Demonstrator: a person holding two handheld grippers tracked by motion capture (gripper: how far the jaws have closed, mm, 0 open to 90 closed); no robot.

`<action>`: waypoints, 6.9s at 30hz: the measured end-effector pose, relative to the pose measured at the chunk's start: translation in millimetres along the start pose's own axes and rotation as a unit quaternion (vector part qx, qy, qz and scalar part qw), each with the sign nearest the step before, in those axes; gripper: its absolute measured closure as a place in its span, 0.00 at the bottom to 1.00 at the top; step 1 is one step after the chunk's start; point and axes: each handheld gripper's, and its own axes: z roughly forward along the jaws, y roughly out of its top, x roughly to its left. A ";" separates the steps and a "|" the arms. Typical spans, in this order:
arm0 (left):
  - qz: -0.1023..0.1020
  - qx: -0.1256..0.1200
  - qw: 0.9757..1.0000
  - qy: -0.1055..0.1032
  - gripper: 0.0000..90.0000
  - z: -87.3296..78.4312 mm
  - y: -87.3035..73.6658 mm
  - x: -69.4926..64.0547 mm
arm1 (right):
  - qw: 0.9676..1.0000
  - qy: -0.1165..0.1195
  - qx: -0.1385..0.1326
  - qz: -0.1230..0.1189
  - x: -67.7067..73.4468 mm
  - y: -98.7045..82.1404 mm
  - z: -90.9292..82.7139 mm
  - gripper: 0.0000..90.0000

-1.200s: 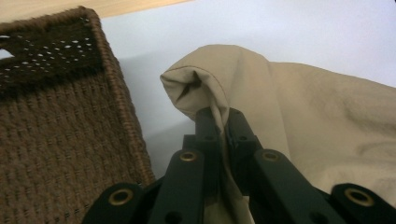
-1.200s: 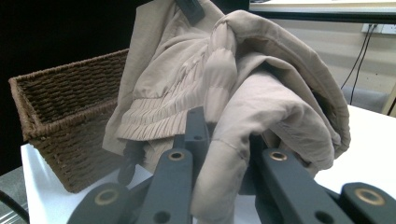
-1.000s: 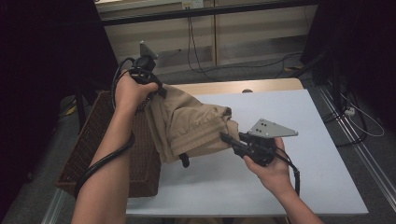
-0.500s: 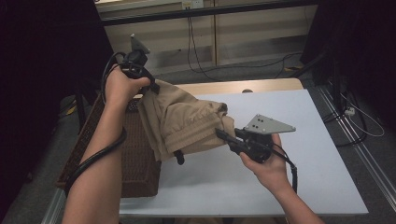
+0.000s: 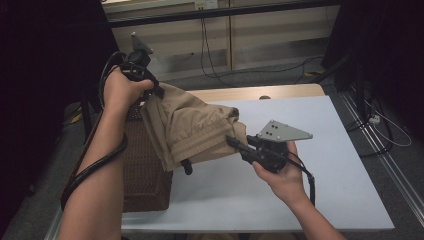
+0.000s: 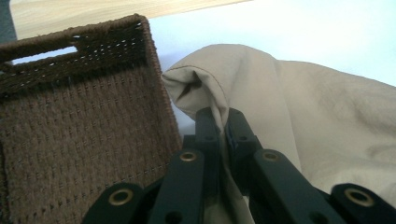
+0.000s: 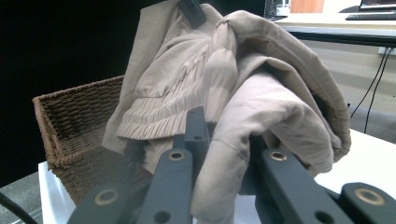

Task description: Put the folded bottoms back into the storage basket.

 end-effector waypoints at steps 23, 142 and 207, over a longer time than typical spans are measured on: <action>-0.007 0.034 0.999 0.041 0.96 -37.0 6.4 13.1 | 1.000 0.020 -0.013 -0.004 12.8 13.7 13.0 0.89; -0.100 0.085 0.988 0.079 0.96 -42.0 -20.3 137.0 | 0.994 0.096 0.042 -0.024 79.6 -16.9 126.7 0.87; -0.124 0.068 0.987 0.081 0.96 -24.4 -45.2 195.9 | 0.988 0.126 0.087 -0.026 108.6 -20.8 172.6 0.86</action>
